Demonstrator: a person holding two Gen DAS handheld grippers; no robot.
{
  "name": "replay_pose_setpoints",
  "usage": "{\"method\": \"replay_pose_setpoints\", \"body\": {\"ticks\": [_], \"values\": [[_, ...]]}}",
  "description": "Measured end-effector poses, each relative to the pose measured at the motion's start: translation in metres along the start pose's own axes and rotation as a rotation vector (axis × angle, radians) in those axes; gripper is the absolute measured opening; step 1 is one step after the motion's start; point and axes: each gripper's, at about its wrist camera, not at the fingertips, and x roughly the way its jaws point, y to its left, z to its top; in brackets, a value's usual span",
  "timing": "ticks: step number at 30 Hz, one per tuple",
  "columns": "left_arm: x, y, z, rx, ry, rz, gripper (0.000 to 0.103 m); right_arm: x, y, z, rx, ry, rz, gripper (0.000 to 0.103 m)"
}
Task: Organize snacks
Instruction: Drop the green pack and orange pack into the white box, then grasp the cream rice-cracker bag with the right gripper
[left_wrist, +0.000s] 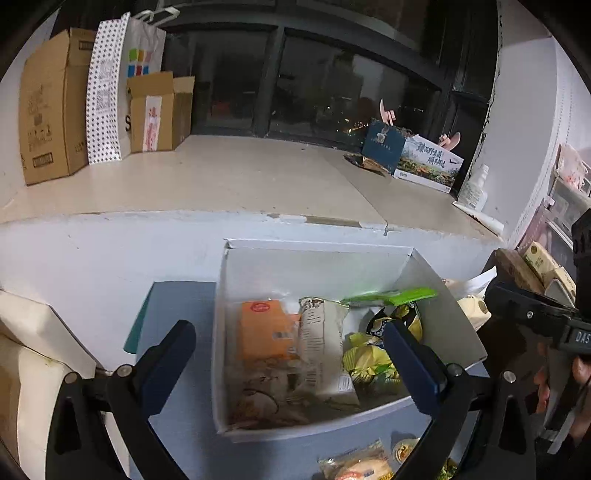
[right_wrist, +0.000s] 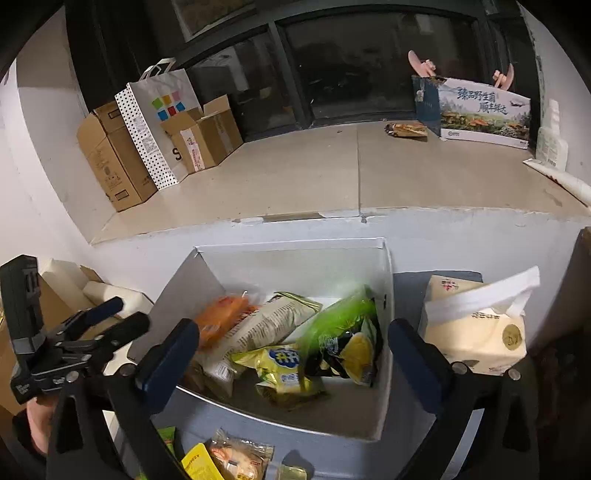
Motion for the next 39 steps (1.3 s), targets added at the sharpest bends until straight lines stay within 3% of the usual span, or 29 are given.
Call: {"method": "replay_pose_setpoints", "body": {"ticks": [6, 13, 17, 20, 24, 29, 39], "values": [[-0.056, -0.003, -0.004, 0.002, -0.080, -0.044, 0.103, -0.038, 0.000, -0.007, 0.003, -0.083, 0.011, 0.103], [-0.139, -0.026, -0.053, 0.086, -0.162, -0.115, 0.103, -0.110, 0.018, -0.068, -0.146, -0.176, 0.044, 0.103], [-0.169, -0.033, -0.096, 0.097, -0.166, -0.133, 0.103, -0.142, 0.017, -0.128, -0.195, -0.158, 0.053, 0.103], [-0.179, -0.037, -0.134, 0.063, -0.111, -0.135, 0.103, -0.151, 0.014, -0.173, -0.200, -0.117, 0.031, 0.103], [-0.188, -0.040, -0.178, 0.038, -0.058, -0.130, 0.103, -0.149, 0.009, -0.225, -0.211, -0.040, -0.005, 0.103], [-0.200, -0.035, -0.207, -0.008, -0.053, -0.120, 0.103, -0.140, 0.000, -0.273, -0.190, 0.043, -0.030, 0.103], [-0.198, -0.019, -0.220, -0.064, -0.027, -0.089, 0.103, -0.103, -0.018, -0.275, -0.179, 0.111, -0.117, 0.103]]}}
